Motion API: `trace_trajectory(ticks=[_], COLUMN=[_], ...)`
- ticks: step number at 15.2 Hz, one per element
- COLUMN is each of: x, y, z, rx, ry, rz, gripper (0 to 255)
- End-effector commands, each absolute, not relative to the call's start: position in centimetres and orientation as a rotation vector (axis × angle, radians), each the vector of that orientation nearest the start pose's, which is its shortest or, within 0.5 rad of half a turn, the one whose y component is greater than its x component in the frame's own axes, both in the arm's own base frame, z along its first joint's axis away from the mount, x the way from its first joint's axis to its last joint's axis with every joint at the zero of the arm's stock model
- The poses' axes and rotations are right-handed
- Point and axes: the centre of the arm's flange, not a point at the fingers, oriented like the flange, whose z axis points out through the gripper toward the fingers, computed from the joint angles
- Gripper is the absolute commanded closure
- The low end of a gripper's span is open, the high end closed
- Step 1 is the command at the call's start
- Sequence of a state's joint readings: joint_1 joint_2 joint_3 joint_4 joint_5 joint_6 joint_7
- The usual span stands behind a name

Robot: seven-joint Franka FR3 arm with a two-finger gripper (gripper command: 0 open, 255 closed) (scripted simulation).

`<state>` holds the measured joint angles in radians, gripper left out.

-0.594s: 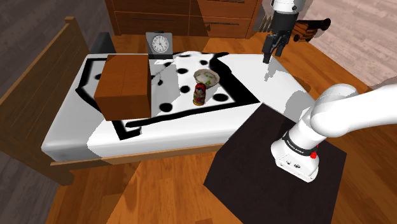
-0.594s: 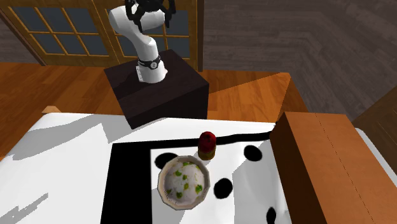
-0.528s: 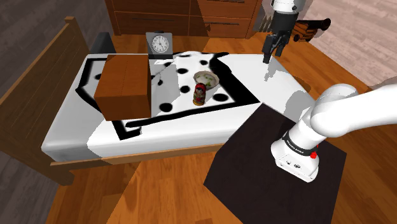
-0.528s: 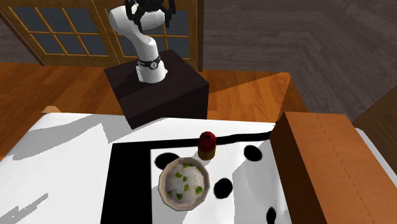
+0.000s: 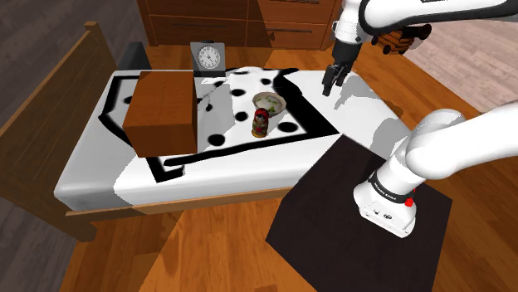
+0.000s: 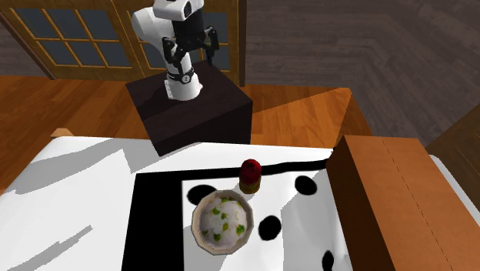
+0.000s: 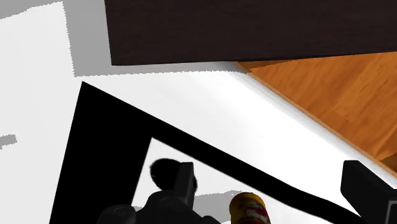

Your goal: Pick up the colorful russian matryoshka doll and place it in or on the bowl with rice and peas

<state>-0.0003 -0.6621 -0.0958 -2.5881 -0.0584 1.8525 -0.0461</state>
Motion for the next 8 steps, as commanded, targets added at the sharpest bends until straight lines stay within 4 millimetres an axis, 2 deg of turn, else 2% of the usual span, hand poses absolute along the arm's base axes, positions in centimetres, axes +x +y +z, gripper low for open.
trace_trajectory(ticks=[1, 8], x=[35.2, 40.1], y=[-3.9, -4.2], z=[44.5, 37.7], rx=[-3.128, -3.104], ry=[-0.03, -0.178], rz=[0.067, -0.077], gripper=[0, 0])
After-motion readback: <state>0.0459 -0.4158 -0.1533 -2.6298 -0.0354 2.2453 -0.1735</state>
